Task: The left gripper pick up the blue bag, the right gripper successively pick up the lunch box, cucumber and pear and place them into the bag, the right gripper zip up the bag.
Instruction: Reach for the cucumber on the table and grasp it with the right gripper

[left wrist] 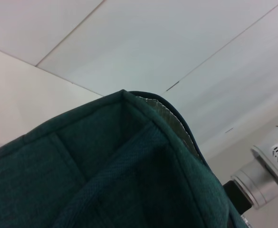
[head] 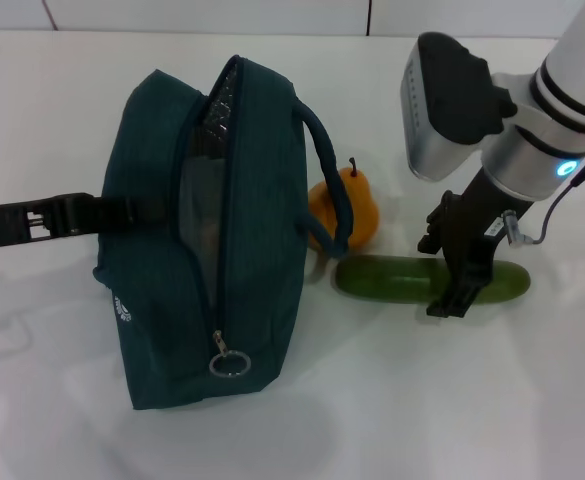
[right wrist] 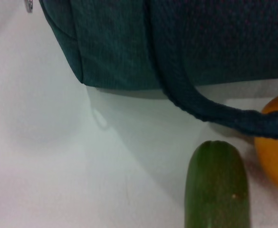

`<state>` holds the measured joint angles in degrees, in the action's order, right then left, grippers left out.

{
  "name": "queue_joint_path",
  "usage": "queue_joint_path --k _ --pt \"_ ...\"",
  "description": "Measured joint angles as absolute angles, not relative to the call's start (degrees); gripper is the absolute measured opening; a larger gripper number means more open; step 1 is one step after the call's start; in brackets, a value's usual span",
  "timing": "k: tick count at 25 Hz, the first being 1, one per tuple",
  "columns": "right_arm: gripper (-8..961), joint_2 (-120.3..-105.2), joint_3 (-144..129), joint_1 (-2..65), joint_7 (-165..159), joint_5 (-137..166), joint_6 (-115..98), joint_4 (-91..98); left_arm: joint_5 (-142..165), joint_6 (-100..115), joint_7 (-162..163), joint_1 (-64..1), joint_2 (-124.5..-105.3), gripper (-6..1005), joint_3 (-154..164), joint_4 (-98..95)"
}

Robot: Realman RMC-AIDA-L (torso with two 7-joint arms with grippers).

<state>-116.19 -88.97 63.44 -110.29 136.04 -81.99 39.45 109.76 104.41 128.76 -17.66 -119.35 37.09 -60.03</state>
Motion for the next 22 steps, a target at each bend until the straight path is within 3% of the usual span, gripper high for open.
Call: queue_joint_path --k 9,22 --pt "839 -116.18 -92.34 63.10 -111.01 134.75 -79.49 39.25 109.76 104.41 128.76 -17.65 -119.35 40 37.09 -60.03" --pt "732 -116.18 -95.34 63.14 -111.87 134.68 -77.52 38.40 109.77 104.42 128.77 -17.49 -119.34 40 37.09 -60.03"
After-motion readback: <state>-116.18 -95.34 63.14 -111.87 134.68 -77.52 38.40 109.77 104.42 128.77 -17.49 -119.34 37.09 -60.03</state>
